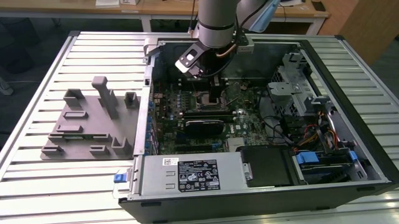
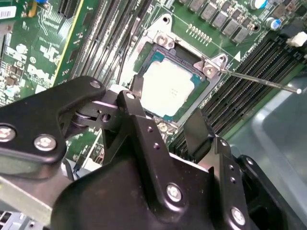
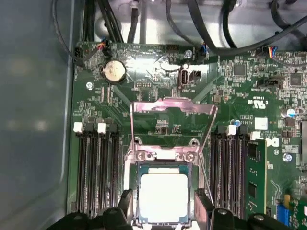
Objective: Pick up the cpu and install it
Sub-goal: 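Place the cpu into insertion slot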
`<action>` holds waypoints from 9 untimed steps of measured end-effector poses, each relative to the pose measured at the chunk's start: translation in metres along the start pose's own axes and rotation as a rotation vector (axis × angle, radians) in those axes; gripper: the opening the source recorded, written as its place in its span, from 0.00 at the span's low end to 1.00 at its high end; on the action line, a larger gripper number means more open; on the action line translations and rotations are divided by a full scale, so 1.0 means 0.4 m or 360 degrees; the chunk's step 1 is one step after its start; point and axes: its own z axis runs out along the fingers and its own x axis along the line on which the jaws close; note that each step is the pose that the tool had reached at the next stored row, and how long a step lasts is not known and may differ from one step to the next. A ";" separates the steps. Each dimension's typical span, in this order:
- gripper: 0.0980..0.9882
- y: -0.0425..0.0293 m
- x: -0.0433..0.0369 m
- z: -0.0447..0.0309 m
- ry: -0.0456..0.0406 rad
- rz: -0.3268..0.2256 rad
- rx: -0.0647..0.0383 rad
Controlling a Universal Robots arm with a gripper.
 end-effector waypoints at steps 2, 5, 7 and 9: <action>0.58 0.000 0.000 0.002 0.0000 0.0005 0.0000; 0.58 0.000 0.000 0.008 -0.0001 0.0042 0.0001; 0.58 0.000 0.000 0.011 -0.0002 0.0042 0.0001; 0.58 -0.001 0.000 0.014 -0.0002 0.0042 0.0001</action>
